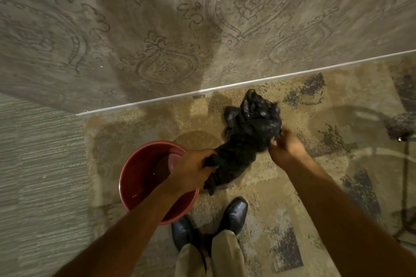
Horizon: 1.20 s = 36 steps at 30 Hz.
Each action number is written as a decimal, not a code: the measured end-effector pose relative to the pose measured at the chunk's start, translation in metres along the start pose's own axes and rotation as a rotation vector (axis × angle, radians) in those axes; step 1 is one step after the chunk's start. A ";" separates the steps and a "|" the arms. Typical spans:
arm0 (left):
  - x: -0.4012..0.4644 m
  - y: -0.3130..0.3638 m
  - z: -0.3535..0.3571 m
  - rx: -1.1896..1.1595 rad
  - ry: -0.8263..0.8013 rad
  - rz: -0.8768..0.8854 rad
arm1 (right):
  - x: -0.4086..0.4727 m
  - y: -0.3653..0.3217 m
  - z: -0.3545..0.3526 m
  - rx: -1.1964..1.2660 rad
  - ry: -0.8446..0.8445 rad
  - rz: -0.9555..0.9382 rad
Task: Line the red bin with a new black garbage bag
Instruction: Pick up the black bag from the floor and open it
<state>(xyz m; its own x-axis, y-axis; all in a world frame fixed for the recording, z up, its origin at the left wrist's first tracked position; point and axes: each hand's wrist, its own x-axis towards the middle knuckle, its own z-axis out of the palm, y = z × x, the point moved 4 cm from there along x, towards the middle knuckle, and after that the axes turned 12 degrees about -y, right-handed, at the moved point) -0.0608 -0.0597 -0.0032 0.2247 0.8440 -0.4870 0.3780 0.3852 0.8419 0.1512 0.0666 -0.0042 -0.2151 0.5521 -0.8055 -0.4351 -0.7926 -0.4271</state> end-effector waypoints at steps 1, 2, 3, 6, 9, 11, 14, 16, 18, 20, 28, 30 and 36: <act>0.000 0.000 0.001 -0.197 0.051 -0.072 | 0.001 -0.004 0.000 0.019 -0.043 -0.102; 0.000 0.001 0.002 -0.401 0.102 -0.117 | -0.002 -0.005 0.000 -0.036 -0.085 -0.191; 0.001 0.004 0.003 -0.577 0.148 -0.140 | -0.007 -0.003 0.000 -0.185 -0.120 -0.272; 0.004 0.023 0.006 -0.847 0.252 -0.183 | -0.039 0.030 0.014 -0.930 -0.229 -0.484; 0.007 0.045 0.012 -0.858 0.241 -0.193 | -0.048 0.077 0.023 -1.471 -0.289 -0.544; 0.011 0.055 0.014 -0.864 0.192 -0.180 | -0.047 0.085 0.024 -1.418 -0.244 -0.504; 0.011 0.058 -0.001 -0.652 0.175 -0.144 | -0.045 0.077 0.023 -1.383 -0.123 -0.502; 0.007 0.058 -0.018 -0.458 0.181 -0.100 | -0.046 0.072 0.025 -1.357 -0.164 -0.511; -0.002 0.057 -0.033 -0.175 0.209 -0.010 | -0.049 0.069 0.031 -1.304 -0.313 -0.477; -0.005 0.057 -0.040 0.370 0.239 0.069 | -0.052 0.070 0.035 -1.214 -0.477 -0.406; -0.051 0.031 -0.075 0.764 0.357 0.078 | -0.079 0.103 0.058 -1.120 -0.518 -0.250; -0.066 0.018 -0.095 0.744 0.446 -0.031 | -0.083 0.103 0.050 -1.503 -0.216 -0.177; -0.124 -0.026 -0.133 0.755 0.301 -0.136 | -0.112 0.114 0.059 -1.767 0.221 -0.412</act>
<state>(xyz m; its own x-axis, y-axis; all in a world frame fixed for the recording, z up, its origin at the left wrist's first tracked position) -0.2180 -0.1242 0.0662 -0.0766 0.9134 -0.3997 0.9107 0.2273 0.3450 0.0746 -0.0707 0.0618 -0.1755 0.8362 -0.5195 0.9347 -0.0241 -0.3545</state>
